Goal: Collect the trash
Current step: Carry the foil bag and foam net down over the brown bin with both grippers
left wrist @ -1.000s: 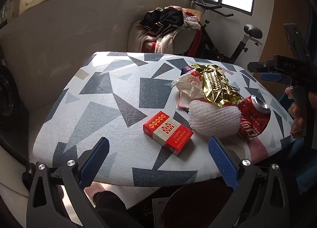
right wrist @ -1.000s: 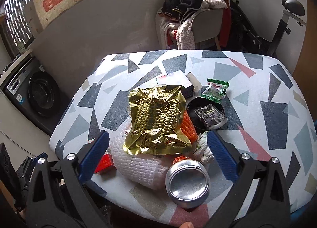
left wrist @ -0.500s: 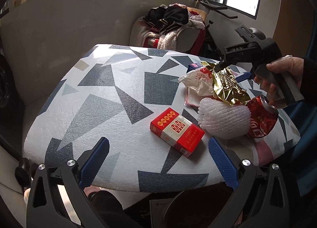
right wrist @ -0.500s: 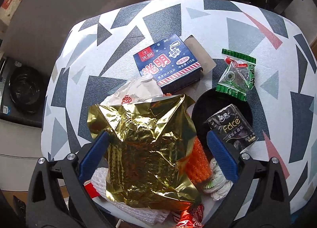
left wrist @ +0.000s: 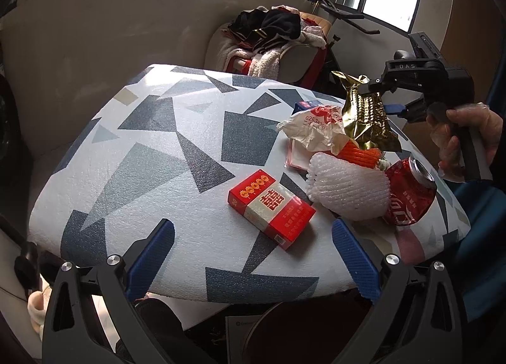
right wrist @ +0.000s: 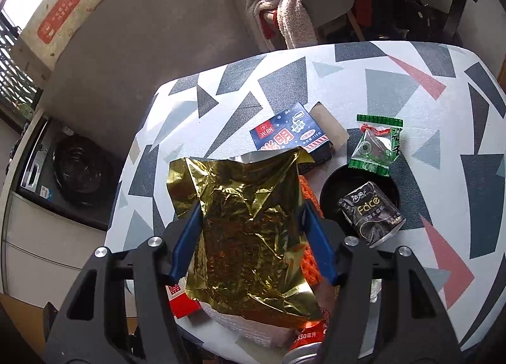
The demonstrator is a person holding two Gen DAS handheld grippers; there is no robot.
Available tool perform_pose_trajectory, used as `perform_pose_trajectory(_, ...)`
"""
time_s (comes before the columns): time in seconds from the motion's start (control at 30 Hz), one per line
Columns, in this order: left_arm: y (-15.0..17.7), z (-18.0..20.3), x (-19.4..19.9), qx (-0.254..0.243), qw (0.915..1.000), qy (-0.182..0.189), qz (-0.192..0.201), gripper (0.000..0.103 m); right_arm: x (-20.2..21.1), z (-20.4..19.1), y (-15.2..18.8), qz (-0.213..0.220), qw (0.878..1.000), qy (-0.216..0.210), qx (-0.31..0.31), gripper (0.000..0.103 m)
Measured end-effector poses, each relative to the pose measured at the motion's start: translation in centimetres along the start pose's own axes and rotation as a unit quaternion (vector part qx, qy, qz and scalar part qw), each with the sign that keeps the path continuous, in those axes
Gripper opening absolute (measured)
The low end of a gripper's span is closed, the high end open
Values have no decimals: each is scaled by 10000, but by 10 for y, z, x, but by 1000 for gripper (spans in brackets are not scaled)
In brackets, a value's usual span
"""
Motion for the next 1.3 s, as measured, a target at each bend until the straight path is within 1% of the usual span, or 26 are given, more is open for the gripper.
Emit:
perform_pose_trajectory(0.07, -1, 2, 0, 23, 10000, 78, 15, 96, 19, 2, 1, 288, 9994, -154, -79, 63)
perform_pose_trajectory(0.17, -2, 6, -4, 118, 9993, 359, -75, 83, 53, 3, 10, 865, 9961, -158, 71, 63)
perform_pose_trajectory(0.27, -5, 11, -17, 398, 9961, 747, -241, 77, 82, 5, 28, 1380, 9900, -34, 289, 63)
perform_pose_trajectory(0.3, -6, 15, -23, 472, 9942, 920, -296, 70, 91, 8, 36, 1532, 9877, -6, 324, 63)
perform_pose_trajectory(0.37, -12, 25, -35, 528, 9900, 1242, -412, 61, 103, 13, 52, 1695, 9849, 6, 349, 63)
perform_pose_trajectory(0.43, -20, 36, -48, 518, 9873, 1411, -507, 60, 112, 21, 68, 1784, 9833, 86, 342, 63)
perform_pose_trajectory(0.47, -24, 43, -56, 511, 9865, 1455, -547, 60, 116, 26, 74, 1815, 9828, 109, 312, 63)
perform_pose_trajectory(0.53, -32, 50, -75, 537, 9858, 1426, -709, 60, 125, 37, 86, 1909, 9815, 0, 168, 63)
perform_pose_trajectory(0.57, -36, 52, -85, 586, 9849, 1403, -825, 57, 130, 42, 92, 1955, 9807, -23, 84, 63)
perform_pose_trajectory(0.6, -39, 54, -95, 680, 9827, 1451, -928, 53, 134, 48, 97, 2006, 9797, -18, 16, 63)
perform_pose_trajectory(0.63, -41, 54, -104, 794, 9802, 1492, -1035, 52, 138, 51, 101, 2056, 9786, -1, -20, 63)
perform_pose_trajectory(0.7, -47, 57, -117, 964, 9757, 1615, -1123, 51, 144, 58, 112, 2150, 9766, 50, -61, 63)
perform_pose_trajectory(0.73, -49, 60, -123, 999, 9746, 1632, -1163, 51, 146, 60, 115, 2176, 9760, 66, -74, 63)
perform_pose_trajectory(0.83, -54, 66, -139, 914, 9774, 1439, -1250, 51, 152, 66, 128, 2228, 9747, 38, -155, 63)
perform_pose_trajectory(0.87, -53, 67, -143, 869, 9778, 1403, -1291, 45, 153, 67, 130, 2242, 9744, 24, -185, 63)
perform_pose_trajectory(0.9, -52, 67, -146, 817, 9787, 1324, -1337, 32, 155, 68, 133, 2253, 9740, 2, -220, 63)
perform_pose_trajectory(0.93, -52, 66, -145, 766, 9806, 1231, -1320, 26, 156, 69, 134, 2263, 9738, -1, -244, 63)
perform_pose_trajectory(1.0, -55, 67, -138, 644, 9827, 1235, -1222, 15, 161, 69, 138, 2315, 9725, 27, -247, 63)
perform_pose_trajectory(1.17, -70, 78, -93, -128, 9903, 1089, -854, 11, 171, 63, 149, 2379, 9711, 83, -150, 63)
perform_pose_trajectory(1.23, -75, 84, -70, -495, 9916, 968, -705, 11, 175, 59, 154, 2393, 9707, 39, -191, 63)
perform_pose_trajectory(1.3, -75, 90, -46, -833, 9911, 861, -575, 11, 179, 54, 160, 2436, 9697, 40, -173, 63)
Point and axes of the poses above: each gripper's, at about its wrist camera, not at the fingertips, and x roughly against the way its jaws point, z to its right, y to its underside, the point moved 4 cm from there along -x, roughly the way its jaws point, and after that the axes turned 5 degrees about y, right-handed, at the moved point
